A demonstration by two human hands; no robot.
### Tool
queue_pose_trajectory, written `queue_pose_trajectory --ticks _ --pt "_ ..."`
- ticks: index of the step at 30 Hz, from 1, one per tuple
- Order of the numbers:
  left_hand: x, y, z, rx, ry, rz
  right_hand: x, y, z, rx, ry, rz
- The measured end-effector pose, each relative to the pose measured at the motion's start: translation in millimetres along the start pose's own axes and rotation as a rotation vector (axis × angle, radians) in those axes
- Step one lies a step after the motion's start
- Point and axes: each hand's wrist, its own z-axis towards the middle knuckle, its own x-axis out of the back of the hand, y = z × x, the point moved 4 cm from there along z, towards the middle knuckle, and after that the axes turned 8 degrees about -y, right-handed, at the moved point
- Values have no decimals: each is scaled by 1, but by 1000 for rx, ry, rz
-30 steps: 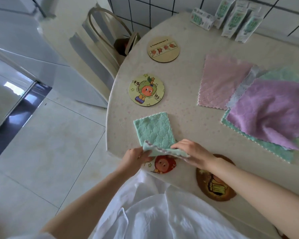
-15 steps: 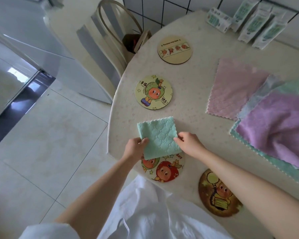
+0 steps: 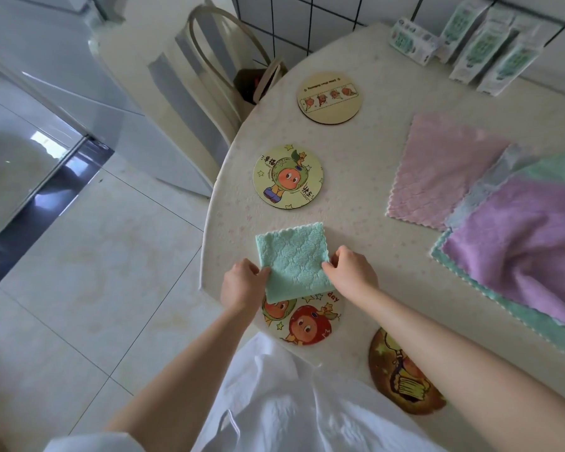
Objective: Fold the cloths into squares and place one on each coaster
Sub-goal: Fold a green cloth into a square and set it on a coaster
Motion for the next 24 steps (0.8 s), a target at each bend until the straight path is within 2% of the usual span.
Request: queue_pose_trajectory --ticks 7,11,16,19,21,24 --pt "-8 14 -5 105 -110 -318 -4 -1 4 -75 -136 185" --pt "-8 22 -7 167 -244 -580 0 -3 6 -84 -209 171" --pt "-4 37 -8 51 -409 -681 2 3 7 -58 -226 251" --pt "1 52 -16 -38 -590 -782 4 3 8 -74 -282 305" --pt "5 62 -18 -72 -690 -840 6 1 10 -53 -331 417" --pt "15 77 -9 -99 -744 -899 20 -1 9 -40 -403 786"
